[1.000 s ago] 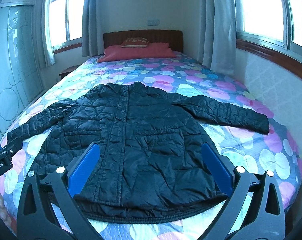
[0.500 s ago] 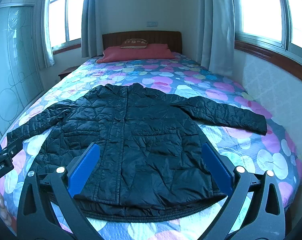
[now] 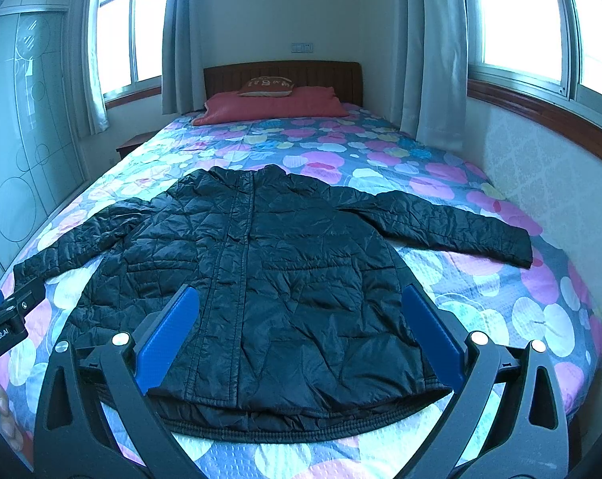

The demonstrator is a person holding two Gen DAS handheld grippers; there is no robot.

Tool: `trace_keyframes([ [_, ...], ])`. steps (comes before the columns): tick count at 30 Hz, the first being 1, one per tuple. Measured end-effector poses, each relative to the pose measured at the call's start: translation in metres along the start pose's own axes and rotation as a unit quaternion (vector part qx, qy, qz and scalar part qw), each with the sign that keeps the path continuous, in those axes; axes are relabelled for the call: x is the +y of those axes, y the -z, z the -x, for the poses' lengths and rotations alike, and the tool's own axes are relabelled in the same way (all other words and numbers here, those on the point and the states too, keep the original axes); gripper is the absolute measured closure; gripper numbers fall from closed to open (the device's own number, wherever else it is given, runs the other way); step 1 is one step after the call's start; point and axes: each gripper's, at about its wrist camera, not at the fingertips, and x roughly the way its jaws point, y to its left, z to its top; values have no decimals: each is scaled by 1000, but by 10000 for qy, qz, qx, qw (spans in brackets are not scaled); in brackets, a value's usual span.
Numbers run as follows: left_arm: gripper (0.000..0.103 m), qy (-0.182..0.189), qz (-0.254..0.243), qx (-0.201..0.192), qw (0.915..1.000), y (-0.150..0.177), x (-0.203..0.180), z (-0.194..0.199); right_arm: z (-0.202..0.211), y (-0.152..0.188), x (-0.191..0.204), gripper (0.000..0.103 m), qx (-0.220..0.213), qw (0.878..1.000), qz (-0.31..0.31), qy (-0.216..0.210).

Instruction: Fold large clothes

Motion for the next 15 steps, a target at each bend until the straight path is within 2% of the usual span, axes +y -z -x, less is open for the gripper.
trace_keyframes([
  [15,4,5,-1,1,10000,1,1,2,0,0,0,2,2,10000,2,-1],
])
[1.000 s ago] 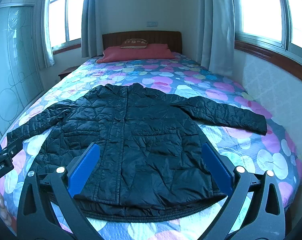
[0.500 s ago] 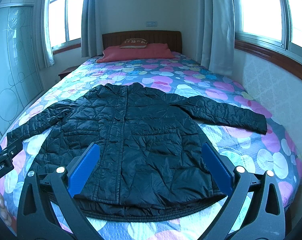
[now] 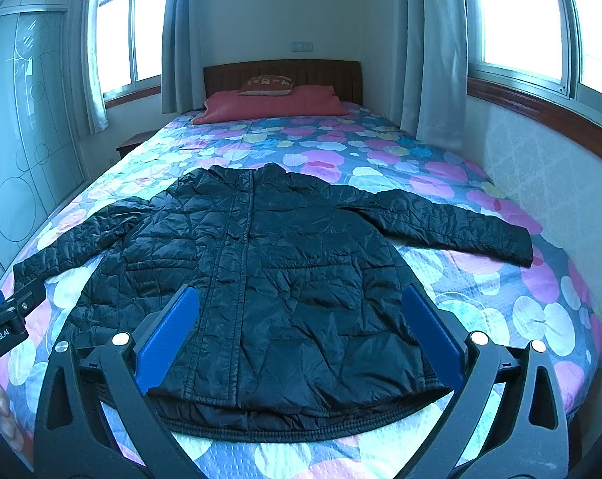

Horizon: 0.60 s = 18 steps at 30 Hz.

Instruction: Fold large clothes

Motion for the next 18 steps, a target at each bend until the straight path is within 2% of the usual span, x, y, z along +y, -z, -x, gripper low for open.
trace_keyframes([
  [18,4,4,-6,-2,10000,0,-1,0,-1,0,0,2,0,10000,-6,-2],
])
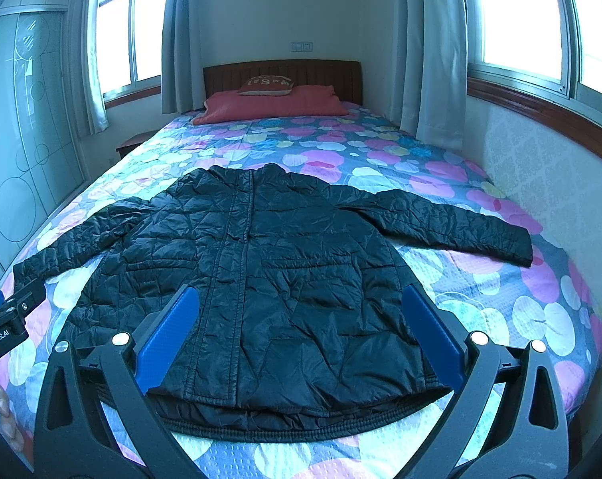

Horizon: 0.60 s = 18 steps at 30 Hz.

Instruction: Fold large clothes

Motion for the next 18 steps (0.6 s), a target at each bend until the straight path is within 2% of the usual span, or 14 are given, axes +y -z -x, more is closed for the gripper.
trace_keyframes([
  [18,4,-1,-6,7,10000,1,0,1,2,0,-2,2,11,10000,9,-3],
])
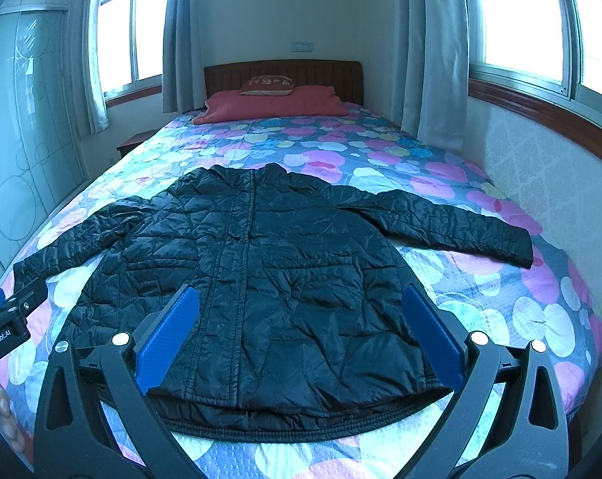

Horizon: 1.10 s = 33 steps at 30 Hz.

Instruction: Fold large clothes

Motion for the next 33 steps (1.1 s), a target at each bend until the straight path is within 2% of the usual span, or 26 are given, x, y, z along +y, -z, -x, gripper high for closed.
trace_keyframes([
  [13,4,9,-42,53,10000,6,-4,-1,0,2,-1,2,22,10000,4,0],
  [22,4,-52,-24,286,9996,7,-5,-38,-30,7,-4,2,244,9996,-169,25],
  [29,4,-217,211,618,9976,0,11,-94,-79,4,-59,2,501,9953,-763,320],
  [32,4,-399,306,736,9960,-4,21,-120,-101,-1,-103,2,507,9896,-1265,457],
  [33,4,-470,368,800,9950,-5,27,-132,-108,-2,-120,6,496,9865,-1470,514],
])
